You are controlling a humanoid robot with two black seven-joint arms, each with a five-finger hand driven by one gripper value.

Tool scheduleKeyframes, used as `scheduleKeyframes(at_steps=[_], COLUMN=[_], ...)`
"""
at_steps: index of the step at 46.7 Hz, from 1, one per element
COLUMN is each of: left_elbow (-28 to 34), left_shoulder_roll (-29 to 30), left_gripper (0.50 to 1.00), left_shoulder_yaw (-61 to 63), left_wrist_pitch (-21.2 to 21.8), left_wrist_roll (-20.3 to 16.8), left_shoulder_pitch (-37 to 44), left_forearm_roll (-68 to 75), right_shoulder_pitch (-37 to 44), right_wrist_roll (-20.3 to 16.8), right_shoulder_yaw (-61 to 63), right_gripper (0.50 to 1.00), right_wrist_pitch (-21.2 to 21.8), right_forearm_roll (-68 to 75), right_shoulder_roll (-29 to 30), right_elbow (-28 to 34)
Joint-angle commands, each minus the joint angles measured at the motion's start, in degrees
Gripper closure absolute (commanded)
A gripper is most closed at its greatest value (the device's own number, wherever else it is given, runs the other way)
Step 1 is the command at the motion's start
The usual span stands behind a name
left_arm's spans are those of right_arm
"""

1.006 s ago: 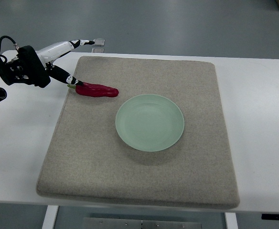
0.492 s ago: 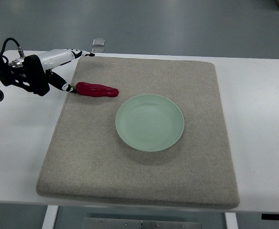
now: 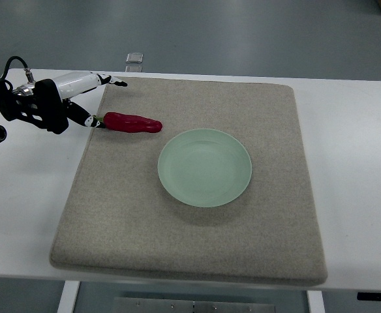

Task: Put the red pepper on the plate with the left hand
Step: 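Swing the left hand down and reach toward the red pepper's stem end, then close the left hand fingers around the red pepper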

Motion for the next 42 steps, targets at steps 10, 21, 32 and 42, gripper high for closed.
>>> scheduleKeyframes(at_steps=[10, 21, 32, 42], left_elbow=[1.99, 3.14, 3.75, 5.07], left_shoulder_roll=[-3.25, -4.66, -5.1, -6.24], left_gripper=[0.581, 0.596, 0.634, 0.666], left_shoulder_yaw=[1.14, 2.03, 2.99, 3.35], left_wrist_pitch=[0.62, 1.85, 1.85, 1.94], left_wrist_roll=[0.0, -0.17, -0.09, -0.09], left_shoulder_pitch=[0.27, 0.44, 0.53, 0.62], left_forearm_roll=[-0.02, -0.02, -0.02, -0.02], right_shoulder_pitch=[-0.01, 0.08, 0.08, -0.01], right_wrist_roll=[0.0, 0.0, 0.0, 0.0], right_shoulder_yaw=[0.0, 0.0, 0.0, 0.0], right_gripper=[0.568, 0.568, 0.568, 0.568], right_wrist_pitch=[0.0, 0.0, 0.0, 0.0], right_forearm_roll=[0.0, 0.0, 0.0, 0.0], right_shoulder_roll=[0.0, 0.0, 0.0, 0.0], right_elbow=[0.0, 0.0, 0.0, 0.0])
